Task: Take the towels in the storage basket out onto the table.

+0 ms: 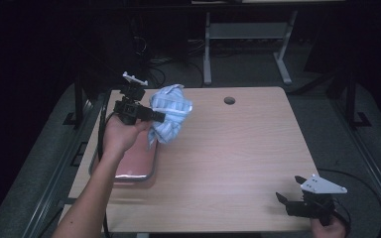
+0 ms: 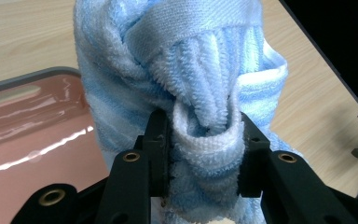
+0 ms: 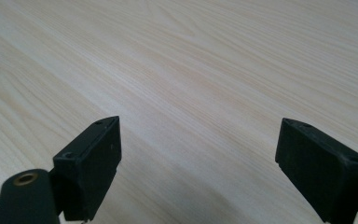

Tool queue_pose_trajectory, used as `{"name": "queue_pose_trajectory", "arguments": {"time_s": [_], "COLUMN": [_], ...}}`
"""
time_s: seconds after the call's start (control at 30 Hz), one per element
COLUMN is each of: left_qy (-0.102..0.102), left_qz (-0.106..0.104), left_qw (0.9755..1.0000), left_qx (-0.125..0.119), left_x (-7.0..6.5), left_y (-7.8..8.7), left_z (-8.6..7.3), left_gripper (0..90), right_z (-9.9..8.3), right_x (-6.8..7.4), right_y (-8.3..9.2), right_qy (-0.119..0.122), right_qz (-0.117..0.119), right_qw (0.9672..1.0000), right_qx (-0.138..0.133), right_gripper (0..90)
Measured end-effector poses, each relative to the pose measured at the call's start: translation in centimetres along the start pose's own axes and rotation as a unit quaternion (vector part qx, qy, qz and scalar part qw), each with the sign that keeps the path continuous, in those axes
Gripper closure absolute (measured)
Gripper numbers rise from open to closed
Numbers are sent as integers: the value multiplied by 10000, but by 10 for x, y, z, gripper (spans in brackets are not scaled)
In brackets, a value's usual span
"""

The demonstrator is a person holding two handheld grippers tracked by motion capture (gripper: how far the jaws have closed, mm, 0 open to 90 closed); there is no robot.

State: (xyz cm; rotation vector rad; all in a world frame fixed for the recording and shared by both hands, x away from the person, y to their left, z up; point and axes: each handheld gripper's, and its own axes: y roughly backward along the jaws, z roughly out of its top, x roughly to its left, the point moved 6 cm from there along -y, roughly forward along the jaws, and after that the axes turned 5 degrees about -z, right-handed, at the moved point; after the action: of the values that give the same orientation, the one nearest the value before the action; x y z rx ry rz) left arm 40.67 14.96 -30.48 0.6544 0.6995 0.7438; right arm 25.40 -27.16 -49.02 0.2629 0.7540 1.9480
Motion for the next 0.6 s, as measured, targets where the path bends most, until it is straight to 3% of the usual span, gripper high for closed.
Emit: {"name": "queue_pose_trajectory", "arguments": {"time_s": [0.6], "left_qy": [-284], "left_qz": [-125], "left_qw": [9993], "left_qx": [187], "left_x": [-26], "left_y": [-24], "left_z": [12], "left_gripper": [632], "right_z": [0], "right_x": [0], "right_y": [0], "right_qy": [-2], "right_qz": [11], "right_qw": [10000], "right_qx": [-10], "right_gripper": [137]}}
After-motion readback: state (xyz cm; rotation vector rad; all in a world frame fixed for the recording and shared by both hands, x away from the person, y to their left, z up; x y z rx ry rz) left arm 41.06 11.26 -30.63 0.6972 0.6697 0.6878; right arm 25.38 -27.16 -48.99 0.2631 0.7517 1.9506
